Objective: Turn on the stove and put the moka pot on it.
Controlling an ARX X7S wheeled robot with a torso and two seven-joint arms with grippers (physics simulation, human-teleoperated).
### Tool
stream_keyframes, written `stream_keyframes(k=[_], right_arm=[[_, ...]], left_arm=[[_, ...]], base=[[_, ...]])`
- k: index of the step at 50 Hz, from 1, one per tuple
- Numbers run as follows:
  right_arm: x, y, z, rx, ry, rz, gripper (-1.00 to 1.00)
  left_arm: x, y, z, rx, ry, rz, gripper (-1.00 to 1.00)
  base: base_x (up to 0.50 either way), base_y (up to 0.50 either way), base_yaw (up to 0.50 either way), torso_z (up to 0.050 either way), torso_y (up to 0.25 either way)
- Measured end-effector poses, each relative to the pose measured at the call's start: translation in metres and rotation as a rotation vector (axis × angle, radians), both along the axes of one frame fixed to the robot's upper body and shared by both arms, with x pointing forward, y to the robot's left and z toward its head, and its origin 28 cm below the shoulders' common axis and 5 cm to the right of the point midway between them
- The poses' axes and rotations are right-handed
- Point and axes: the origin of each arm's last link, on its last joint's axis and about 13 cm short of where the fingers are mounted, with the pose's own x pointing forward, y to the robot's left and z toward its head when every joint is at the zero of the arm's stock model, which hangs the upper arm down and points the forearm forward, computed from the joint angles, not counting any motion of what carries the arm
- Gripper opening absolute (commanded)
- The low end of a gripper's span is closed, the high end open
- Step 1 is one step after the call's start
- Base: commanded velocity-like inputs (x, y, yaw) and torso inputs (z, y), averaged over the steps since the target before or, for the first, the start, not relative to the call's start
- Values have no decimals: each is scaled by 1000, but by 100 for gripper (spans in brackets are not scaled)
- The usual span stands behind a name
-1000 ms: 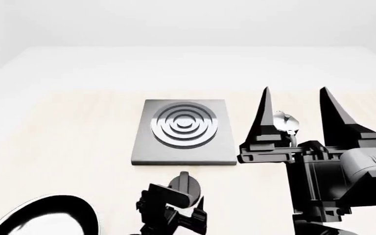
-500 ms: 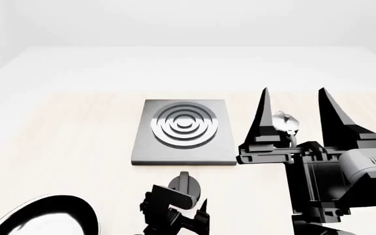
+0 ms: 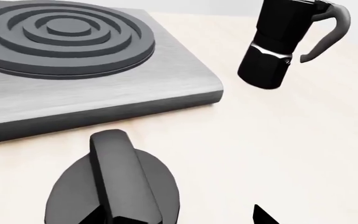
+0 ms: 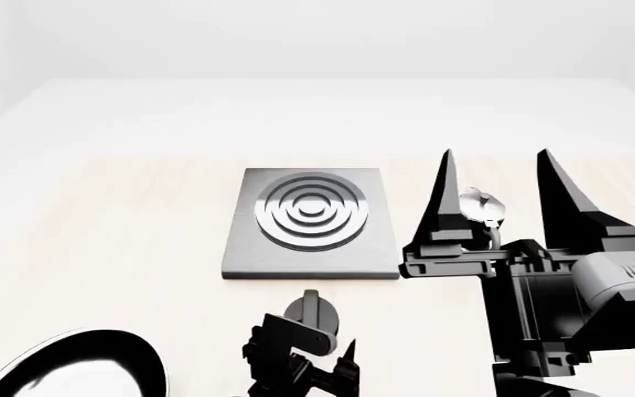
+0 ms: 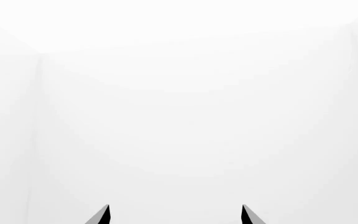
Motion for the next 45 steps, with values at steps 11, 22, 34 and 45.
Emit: stream_keyframes(k=[11,22,34,45], right_arm=[[0,0,0,1,1,1,100],[-1,0,0,1,2,2,100],[-1,0,-1,3,3,3,100],[0,0,-2,3,6,4,100]], left_arm=[[0,-1,-1,10,-3,-10,100],[-2,-7,0,5,1,-40,100],[-2,-17,7,-7,-13,-85,100],[4,-20,28,-8,-80,-90,100]], base=[[0,0,0,0,0],[0,0,0,0,0],[0,0,0,0,0],[0,0,0,0,0]])
